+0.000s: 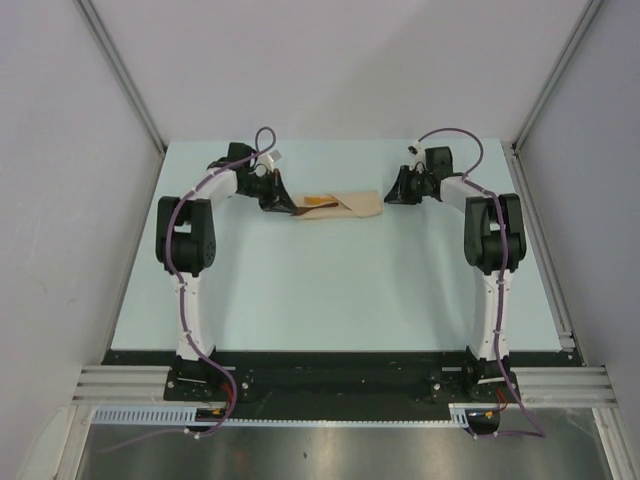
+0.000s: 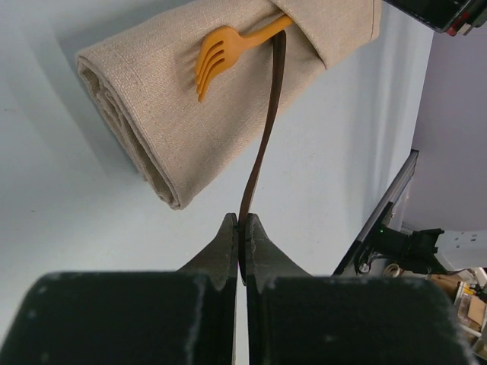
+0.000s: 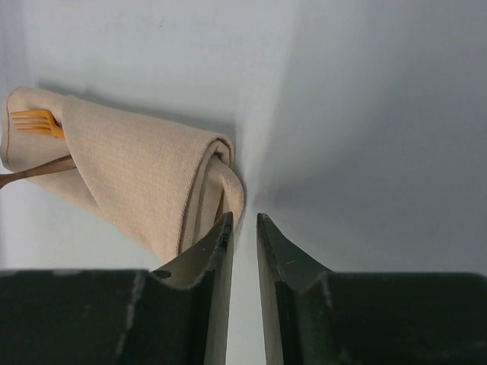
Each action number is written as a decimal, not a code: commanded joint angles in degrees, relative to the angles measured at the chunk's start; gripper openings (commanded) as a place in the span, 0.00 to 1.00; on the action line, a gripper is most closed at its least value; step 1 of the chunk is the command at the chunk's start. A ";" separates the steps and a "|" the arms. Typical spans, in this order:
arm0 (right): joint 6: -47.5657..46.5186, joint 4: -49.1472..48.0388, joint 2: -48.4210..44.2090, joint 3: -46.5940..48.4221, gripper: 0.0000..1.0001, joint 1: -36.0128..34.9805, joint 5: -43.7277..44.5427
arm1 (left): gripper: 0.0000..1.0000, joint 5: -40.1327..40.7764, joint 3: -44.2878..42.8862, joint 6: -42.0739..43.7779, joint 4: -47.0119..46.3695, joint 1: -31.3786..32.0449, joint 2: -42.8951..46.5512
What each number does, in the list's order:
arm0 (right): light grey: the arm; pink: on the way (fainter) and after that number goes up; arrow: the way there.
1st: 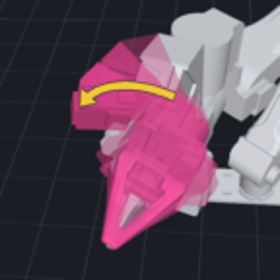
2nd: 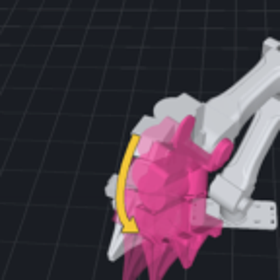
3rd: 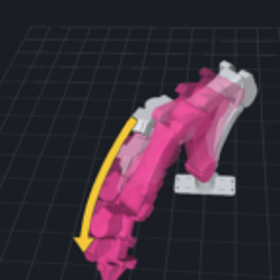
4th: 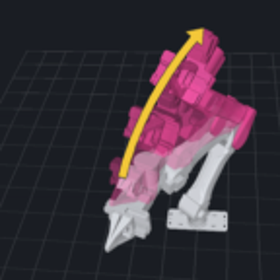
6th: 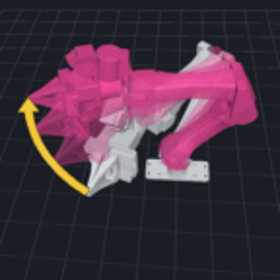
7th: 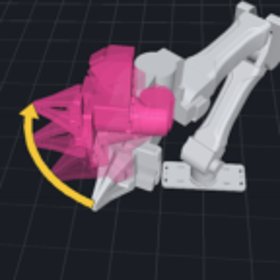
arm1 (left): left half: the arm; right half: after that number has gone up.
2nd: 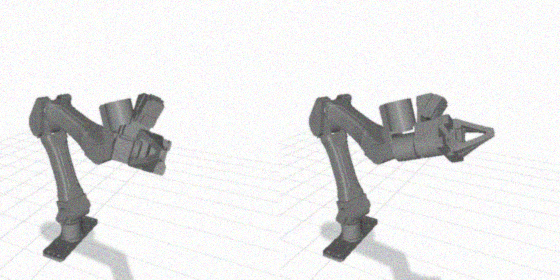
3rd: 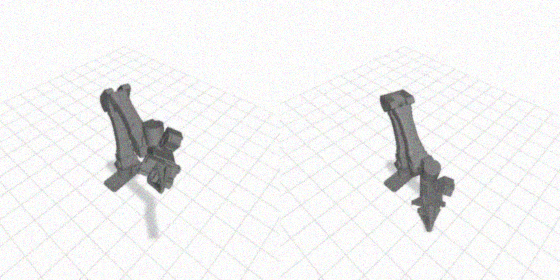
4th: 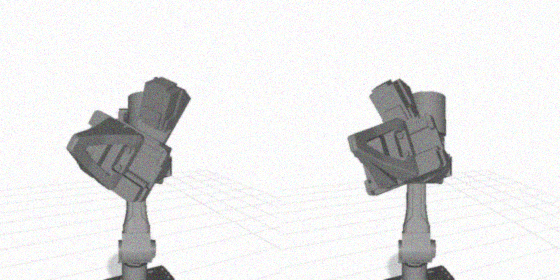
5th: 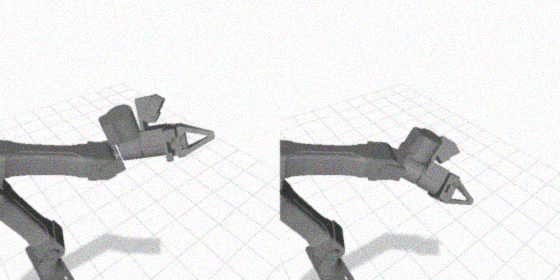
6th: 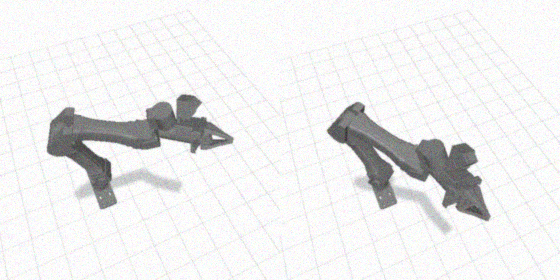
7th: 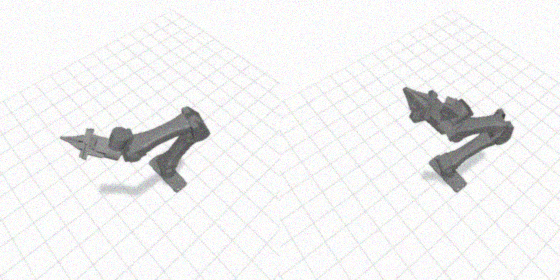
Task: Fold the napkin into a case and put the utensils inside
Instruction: Insert the fork into the folded napkin, then pick up the spoon from the corner of the board, then pass from the left arm to the right, then pass from the right arm to the left, then pass from the left arm to the right
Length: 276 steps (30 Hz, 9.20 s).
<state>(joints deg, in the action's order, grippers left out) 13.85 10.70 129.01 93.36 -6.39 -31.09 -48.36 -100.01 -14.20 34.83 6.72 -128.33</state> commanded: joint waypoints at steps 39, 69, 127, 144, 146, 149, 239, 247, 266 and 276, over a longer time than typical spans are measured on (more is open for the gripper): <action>-1.37 -1.47 4.58 4.99 0.21 -0.90 1.12 | 0.31 3.35 -27.17 -6.90 3.49 4.71 -17.22; 2.24 6.80 -11.85 -3.80 0.36 -1.96 8.34 | 1.00 71.48 32.15 -16.84 9.03 -9.96 47.12; 4.52 0.55 -22.66 -9.16 0.29 -2.57 -1.69 | 0.58 63.31 47.98 -10.15 -2.22 -22.45 38.07; 5.05 0.02 -22.22 -9.07 0.27 -3.19 -2.57 | 0.52 56.01 34.61 3.13 -4.86 -23.77 22.95; 4.88 -0.06 -22.22 -8.99 0.27 -3.19 -2.66 | 0.47 54.52 35.49 2.42 -4.95 -23.68 22.43; 4.87 -0.06 -22.49 -8.99 0.27 -3.19 -2.57 | 0.34 54.51 36.37 1.98 -5.12 -23.42 21.99; 63.94 -56.32 -18.88 -37.55 0.00 -12.06 -13.73 | 0.68 98.98 48.07 33.15 -34.56 57.08 43.36; 64.64 -56.93 -20.90 -39.22 0.00 -12.15 -13.47 | 0.49 104.08 45.87 44.25 -47.04 57.97 36.58; 39.35 -36.12 -23.98 -31.23 0.53 -6.53 -22.96 | 0.00 51.46 35.32 8.69 -17.43 34.01 48.52; 29.58 -37.17 -26.80 -32.90 0.61 -11.01 -23.40 | 0.00 12.16 38.22 -5.48 -19.45 17.55 41.59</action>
<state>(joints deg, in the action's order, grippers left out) 50.39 -27.49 103.61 60.14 -14.81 -51.88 -16.21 -62.52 -11.49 15.79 26.89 -83.83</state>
